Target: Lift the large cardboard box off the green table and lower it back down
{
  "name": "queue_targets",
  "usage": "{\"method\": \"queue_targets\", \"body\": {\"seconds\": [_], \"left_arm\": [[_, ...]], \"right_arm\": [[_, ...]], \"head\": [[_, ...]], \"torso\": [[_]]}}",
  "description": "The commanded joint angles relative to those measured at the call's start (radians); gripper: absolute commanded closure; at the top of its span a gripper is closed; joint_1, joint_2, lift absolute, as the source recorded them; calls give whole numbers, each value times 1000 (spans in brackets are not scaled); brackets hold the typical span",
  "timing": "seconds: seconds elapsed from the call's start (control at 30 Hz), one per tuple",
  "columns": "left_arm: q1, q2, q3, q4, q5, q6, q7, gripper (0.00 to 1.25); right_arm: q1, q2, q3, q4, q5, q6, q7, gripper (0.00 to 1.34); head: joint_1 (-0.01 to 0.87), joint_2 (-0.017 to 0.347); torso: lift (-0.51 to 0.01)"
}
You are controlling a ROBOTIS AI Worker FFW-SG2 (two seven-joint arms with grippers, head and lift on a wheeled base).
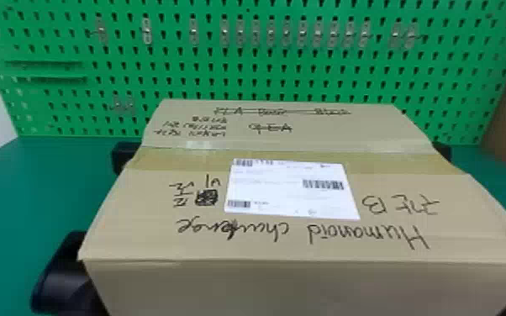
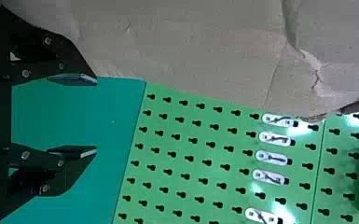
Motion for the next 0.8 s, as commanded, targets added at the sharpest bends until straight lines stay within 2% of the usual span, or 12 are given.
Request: {"method": "queue_targets", "body": {"seconds": [0.0, 0.43, 0.77], "left_arm": [[0, 0, -5, 0, -3, -1, -2, 587], [0, -2, -7, 0, -5, -1, -1, 588], [0, -2, -5, 0, -9, -7, 7, 587]], "right_arm": [[2, 8, 2, 1, -4, -8, 0, 696], [3, 25, -12, 6, -7, -20, 0, 696], [3, 26, -27, 6, -6, -23, 0, 696]], "head": [[508, 51], [508, 51], [508, 51]], "torso": [[-211], [-211], [-211]]}}
